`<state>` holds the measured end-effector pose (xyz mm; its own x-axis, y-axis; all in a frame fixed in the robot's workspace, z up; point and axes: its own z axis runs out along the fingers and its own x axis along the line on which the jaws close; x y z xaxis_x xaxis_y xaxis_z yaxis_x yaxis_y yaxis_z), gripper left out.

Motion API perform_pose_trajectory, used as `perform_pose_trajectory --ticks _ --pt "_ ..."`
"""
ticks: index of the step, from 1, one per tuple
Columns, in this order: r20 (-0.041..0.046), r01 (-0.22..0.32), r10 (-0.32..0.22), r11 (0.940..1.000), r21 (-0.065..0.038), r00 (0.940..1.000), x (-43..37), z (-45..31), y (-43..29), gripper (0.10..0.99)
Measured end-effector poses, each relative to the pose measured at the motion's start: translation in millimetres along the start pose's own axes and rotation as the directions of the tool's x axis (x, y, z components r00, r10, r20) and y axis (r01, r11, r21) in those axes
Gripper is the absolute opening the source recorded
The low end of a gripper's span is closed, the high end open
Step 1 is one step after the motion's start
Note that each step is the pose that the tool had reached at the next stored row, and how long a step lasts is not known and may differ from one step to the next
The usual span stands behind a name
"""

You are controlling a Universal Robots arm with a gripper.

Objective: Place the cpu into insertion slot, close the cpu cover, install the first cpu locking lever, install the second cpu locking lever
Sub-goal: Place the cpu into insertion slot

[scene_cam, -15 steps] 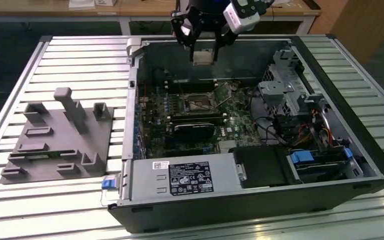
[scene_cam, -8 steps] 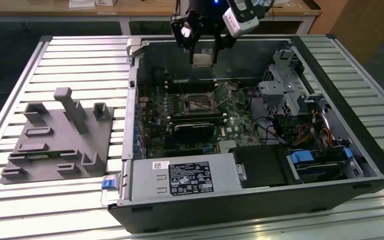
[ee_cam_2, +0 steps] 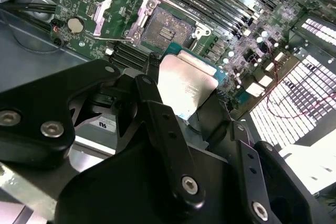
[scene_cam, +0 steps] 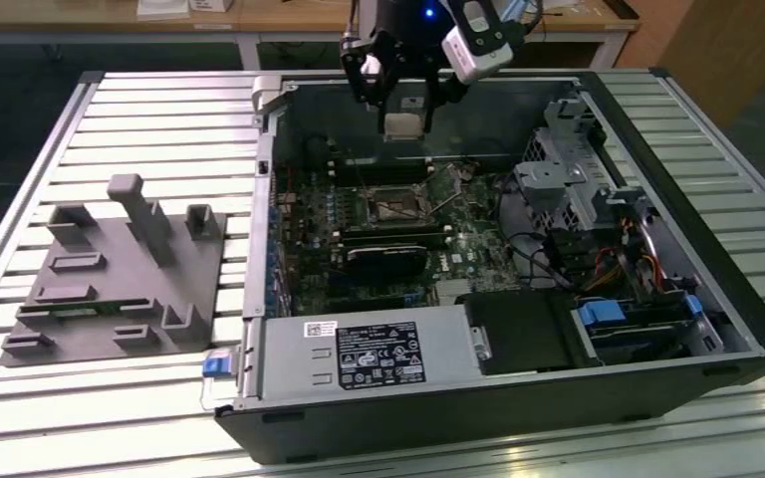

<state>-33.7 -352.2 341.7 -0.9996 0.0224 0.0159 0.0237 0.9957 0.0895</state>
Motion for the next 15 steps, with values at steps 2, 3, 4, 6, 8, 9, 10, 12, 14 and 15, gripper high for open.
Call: perform_pose_trajectory --ticks 2,3,4,6,8,9,10,12,14,15 --pt "0.0008 0.000 0.000 1.0000 0.000 1.0000 0.0 3.5 -0.3 0.541" --pt "0.0010 0.000 0.000 1.0000 0.000 1.0000 -0.1 5.3 -0.5 0.541" --pt "0.0012 0.000 0.000 1.0000 0.000 1.0000 -0.1 7.1 -0.7 0.541" --pt "0.0015 0.000 0.000 1.0000 0.000 1.0000 -0.2 10.7 -1.0 0.541" --pt "0.0016 0.001 -0.001 1.0000 0.000 1.0000 -0.2 14.4 -1.3 0.541" --pt "0.0016 0.000 0.000 1.0000 0.000 1.0000 -0.2 16.2 -1.5 0.541" --pt "0.0016 0.000 0.000 1.0000 0.000 1.0000 -0.3 18.0 -1.6 0.541" --pt "0.0016 0.000 0.000 1.0000 0.000 1.0000 -0.3 21.5 -1.9 0.541" --pt "0.0016 0.001 -0.001 1.0000 0.000 1.0000 -0.4 24.8 -2.2 0.541" --pt "0.0016 0.000 0.000 1.0000 0.000 1.0000 -0.4 26.5 -2.4 0.541"
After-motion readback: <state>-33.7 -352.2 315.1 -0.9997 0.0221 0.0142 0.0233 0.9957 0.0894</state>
